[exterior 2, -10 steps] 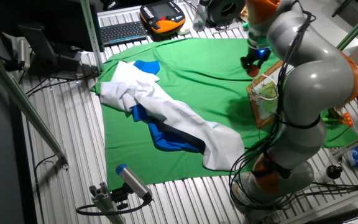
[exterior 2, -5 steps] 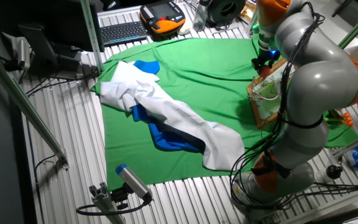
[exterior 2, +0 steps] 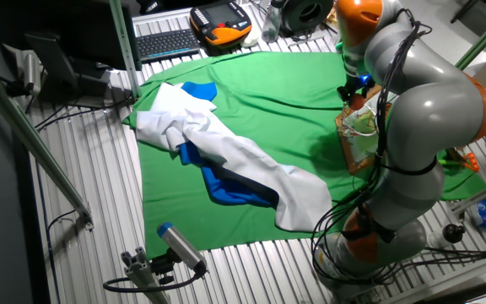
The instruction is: Grab a basketball, release it and shoot it into the basket
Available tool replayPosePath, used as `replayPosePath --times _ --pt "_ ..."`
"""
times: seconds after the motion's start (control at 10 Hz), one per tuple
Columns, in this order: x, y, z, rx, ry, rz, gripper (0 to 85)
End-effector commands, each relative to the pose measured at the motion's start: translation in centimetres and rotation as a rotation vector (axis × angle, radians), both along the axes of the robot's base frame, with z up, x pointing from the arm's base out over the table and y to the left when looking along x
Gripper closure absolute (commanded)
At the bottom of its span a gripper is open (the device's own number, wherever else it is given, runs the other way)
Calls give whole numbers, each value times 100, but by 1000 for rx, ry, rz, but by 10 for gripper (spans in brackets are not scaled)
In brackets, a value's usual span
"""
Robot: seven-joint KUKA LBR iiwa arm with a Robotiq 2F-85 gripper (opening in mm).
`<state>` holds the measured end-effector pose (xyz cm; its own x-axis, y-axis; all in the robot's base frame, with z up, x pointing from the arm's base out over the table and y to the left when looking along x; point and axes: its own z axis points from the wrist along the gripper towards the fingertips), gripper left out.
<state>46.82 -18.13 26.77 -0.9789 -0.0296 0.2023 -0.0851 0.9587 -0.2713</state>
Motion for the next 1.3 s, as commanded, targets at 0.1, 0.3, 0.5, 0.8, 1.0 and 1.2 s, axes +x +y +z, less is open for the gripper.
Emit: replayPosePath --times 0.1,0.3,0.5,0.8,1.0,1.2 --pt "1 2 -8 9 9 -10 850" --pt "1 3 -9 3 -11 -23 510" --pt "2 5 -12 -13 -35 -31 340" --pt "4 4 -11 -12 -56 -55 170" --pt "8 4 -10 -7 -67 -65 0" --pt "18 12 -10 20 -72 -78 0"
